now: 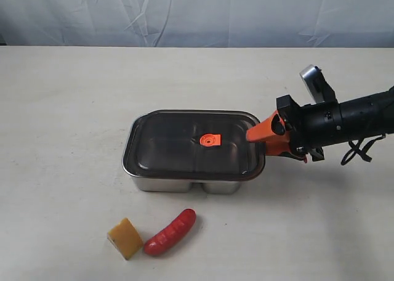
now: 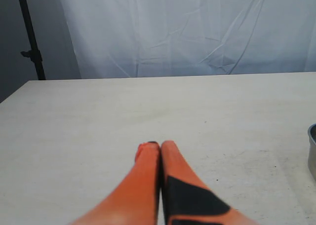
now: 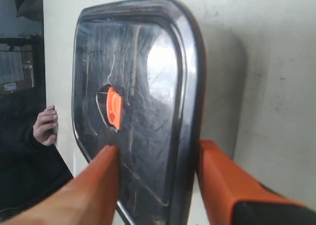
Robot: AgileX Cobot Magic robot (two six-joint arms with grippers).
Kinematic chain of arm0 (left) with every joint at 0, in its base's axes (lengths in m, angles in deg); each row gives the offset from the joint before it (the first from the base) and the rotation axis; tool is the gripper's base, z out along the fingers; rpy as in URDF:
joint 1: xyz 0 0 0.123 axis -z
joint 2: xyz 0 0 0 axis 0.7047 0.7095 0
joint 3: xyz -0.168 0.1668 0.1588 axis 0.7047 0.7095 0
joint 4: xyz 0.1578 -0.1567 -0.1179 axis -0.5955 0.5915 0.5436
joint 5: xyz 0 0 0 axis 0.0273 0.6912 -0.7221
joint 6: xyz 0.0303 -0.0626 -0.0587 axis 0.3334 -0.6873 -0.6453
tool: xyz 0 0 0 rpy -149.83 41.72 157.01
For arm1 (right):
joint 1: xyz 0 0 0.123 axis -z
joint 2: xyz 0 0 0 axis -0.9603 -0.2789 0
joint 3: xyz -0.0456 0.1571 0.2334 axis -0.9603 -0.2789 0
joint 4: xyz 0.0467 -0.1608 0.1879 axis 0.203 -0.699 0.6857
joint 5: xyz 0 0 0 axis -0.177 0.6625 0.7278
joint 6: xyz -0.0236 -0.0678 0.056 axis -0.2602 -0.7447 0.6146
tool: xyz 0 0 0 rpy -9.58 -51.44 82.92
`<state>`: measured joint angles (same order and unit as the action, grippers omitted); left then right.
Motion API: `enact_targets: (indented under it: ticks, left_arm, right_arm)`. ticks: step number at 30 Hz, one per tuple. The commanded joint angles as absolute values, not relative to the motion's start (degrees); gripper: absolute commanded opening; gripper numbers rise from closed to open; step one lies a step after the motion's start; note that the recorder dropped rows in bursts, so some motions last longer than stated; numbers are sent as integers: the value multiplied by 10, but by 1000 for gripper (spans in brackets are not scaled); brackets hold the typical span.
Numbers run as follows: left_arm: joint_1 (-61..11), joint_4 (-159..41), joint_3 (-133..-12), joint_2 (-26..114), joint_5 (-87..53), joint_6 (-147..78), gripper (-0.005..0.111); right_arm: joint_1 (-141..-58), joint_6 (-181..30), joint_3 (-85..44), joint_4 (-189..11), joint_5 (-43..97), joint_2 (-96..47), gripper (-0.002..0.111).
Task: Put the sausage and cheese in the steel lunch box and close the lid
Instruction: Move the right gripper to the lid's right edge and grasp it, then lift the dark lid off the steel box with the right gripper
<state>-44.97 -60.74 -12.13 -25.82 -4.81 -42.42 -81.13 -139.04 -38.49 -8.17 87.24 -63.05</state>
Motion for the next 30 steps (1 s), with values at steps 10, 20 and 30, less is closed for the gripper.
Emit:
enact_targets:
  ticks: [10, 20, 30]
  left_arm:
    - [-452, -604, -119, -261, -49, -424, 0]
    - [-452, -604, -119, -261, -49, -424, 0]
    - [-452, -604, -119, -261, -49, -424, 0]
  right_arm:
    - [-812, -1399, -384, -82, 866, -631, 1]
    - [-812, -1394, -384, -81, 873, -571, -1]
    - [-812, -1419, -375, -35, 873, -466, -1]
